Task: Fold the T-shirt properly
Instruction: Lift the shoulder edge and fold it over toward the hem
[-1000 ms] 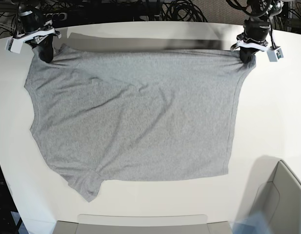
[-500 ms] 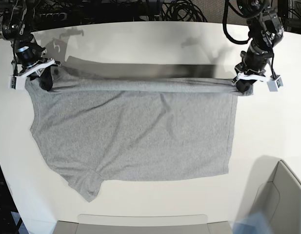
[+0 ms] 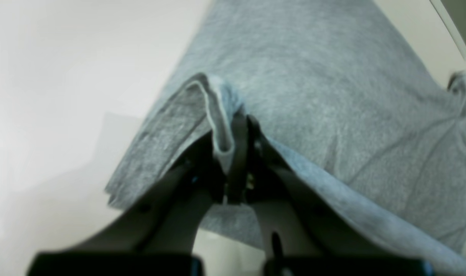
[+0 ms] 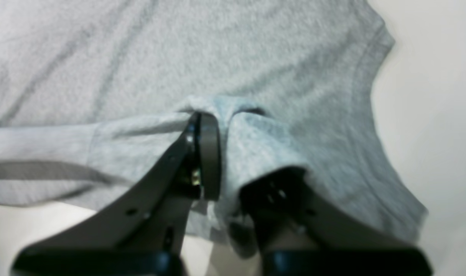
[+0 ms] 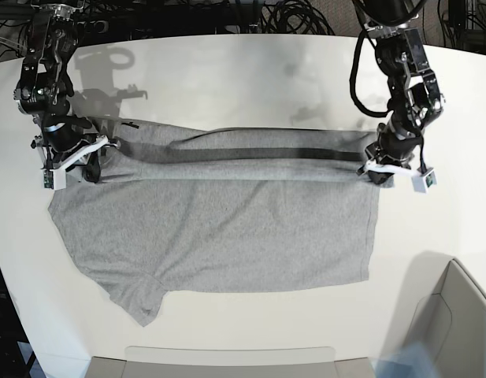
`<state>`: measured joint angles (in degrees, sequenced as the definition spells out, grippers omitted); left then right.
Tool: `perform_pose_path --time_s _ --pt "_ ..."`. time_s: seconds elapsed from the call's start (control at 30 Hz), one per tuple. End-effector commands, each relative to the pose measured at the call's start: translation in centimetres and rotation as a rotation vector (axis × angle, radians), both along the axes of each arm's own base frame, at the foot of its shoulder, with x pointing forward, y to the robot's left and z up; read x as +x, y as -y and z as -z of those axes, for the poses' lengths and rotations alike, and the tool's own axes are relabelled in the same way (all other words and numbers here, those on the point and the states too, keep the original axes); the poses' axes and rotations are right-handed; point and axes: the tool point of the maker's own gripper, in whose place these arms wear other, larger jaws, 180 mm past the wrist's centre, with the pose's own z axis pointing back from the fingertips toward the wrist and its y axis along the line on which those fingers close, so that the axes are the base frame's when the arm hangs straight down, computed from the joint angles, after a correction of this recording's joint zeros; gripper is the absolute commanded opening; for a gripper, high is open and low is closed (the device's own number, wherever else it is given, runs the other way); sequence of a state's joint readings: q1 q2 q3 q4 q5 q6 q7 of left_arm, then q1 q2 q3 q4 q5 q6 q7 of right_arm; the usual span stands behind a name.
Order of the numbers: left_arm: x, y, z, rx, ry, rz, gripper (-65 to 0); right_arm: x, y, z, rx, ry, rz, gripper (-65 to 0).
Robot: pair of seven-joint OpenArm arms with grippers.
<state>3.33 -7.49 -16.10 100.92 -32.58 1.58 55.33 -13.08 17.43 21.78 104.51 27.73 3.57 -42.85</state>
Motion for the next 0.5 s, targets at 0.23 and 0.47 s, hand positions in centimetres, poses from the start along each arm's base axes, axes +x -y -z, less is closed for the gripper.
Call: perform_pose_path --time_s 0.23,0.47 --pt "4.1 0.6 -1.7 0.120 0.075 0.038 -65.0 3.5 0.0 -0.9 -0.057 0.049 -0.024 -65.0" --pt "5.3 -0.1 0.0 0.115 0.070 0.006 -65.0 6.2 0.3 0.6 -0.098 0.113 -0.018 -65.0"
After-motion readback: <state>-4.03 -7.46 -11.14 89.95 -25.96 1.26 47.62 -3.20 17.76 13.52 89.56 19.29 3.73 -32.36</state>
